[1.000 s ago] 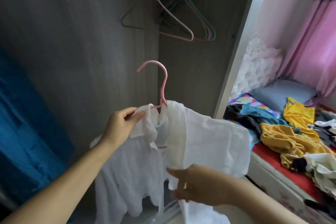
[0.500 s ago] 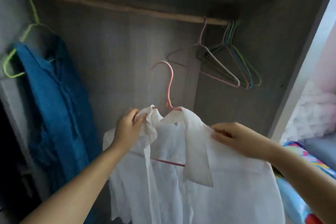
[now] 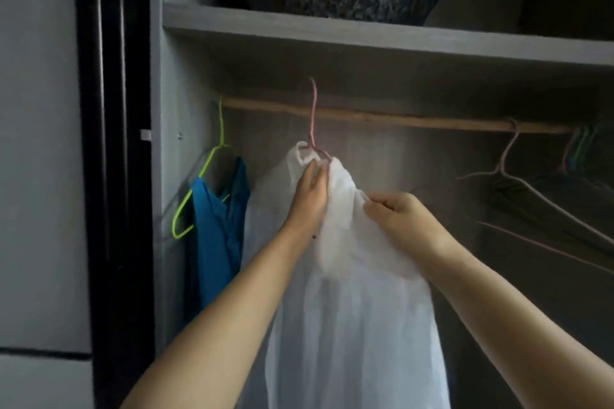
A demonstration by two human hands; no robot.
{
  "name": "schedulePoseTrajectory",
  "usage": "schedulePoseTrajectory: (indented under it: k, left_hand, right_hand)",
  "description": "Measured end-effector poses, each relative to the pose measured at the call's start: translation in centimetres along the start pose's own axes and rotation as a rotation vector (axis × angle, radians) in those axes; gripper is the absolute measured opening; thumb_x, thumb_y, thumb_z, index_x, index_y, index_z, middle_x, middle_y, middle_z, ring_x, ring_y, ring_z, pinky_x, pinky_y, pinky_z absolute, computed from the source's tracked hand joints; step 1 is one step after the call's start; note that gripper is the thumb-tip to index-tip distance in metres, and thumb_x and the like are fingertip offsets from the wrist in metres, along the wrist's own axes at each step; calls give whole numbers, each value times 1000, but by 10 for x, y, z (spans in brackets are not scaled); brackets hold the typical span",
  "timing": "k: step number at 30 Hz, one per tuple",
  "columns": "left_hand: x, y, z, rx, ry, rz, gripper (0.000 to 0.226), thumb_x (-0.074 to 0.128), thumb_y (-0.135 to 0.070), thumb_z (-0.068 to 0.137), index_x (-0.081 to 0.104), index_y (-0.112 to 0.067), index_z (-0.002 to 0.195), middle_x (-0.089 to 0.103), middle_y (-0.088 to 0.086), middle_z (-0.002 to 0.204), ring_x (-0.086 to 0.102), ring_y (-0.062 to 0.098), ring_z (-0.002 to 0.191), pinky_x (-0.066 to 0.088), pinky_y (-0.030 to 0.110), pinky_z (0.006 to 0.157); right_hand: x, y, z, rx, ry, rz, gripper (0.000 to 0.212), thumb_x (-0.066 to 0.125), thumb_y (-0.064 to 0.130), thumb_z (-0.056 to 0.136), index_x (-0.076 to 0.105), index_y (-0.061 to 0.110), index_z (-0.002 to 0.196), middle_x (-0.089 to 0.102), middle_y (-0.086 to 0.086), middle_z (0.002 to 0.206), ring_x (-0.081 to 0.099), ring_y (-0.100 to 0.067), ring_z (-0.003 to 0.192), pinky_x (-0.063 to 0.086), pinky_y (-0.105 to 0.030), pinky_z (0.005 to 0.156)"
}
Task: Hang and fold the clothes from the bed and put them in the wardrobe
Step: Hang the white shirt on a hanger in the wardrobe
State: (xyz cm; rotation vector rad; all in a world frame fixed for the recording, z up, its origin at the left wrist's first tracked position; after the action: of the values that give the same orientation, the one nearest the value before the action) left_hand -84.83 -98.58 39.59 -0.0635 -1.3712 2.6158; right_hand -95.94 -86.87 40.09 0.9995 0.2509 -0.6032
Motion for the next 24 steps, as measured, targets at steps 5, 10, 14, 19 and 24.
schedulePoseTrajectory:
  k: [5,10,14,19,24]
  left_hand:
    - [-40,-9,47,-89,-161,33,44,44,-38,99,45,-15,136,53,-13,98,54,10,98,38,14,76]
    - [-105,6,68,-220,-269,339,44,50,-7,92,48,-4,136,59,16,125,58,29,108,43,18,74]
    - [-144,21,62,-282,-314,439,39,50,-7,94,54,-5,133,60,20,125,57,32,115,43,31,90]
    - [-163,23,50,-265,-284,577,37,48,0,92,56,0,129,60,25,123,56,36,115,45,39,95]
    - [-134,-19,17,81,-284,1167,55,49,-6,89,39,-8,143,44,19,137,42,35,126,35,40,102]
  right_hand:
    - [71,19,77,-47,19,12,26,42,3,92,51,6,67,39,-2,57,32,-8,49,26,-24,44]
    - [145,22,99,14,60,87,35,39,7,91,47,19,59,50,4,62,44,-8,56,34,-21,51]
    - [195,25,91,47,164,76,28,37,12,95,64,5,97,66,-18,101,61,-30,91,40,-28,74]
    - [221,20,73,41,330,65,36,35,15,101,47,7,133,62,-18,101,60,-30,90,50,-41,88]
    - [159,-16,42,38,178,-79,47,44,18,98,37,13,144,66,-12,105,62,-25,96,44,-28,82]
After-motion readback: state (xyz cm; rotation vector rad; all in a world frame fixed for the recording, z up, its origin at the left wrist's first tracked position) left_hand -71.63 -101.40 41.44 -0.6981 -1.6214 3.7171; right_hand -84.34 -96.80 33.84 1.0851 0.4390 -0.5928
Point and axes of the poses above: each hand's wrist, its own z-axis towards the middle knuckle, its own x-axis out of the palm, y = z × x, the point moved 7 cm from there along z, towards the middle knuckle
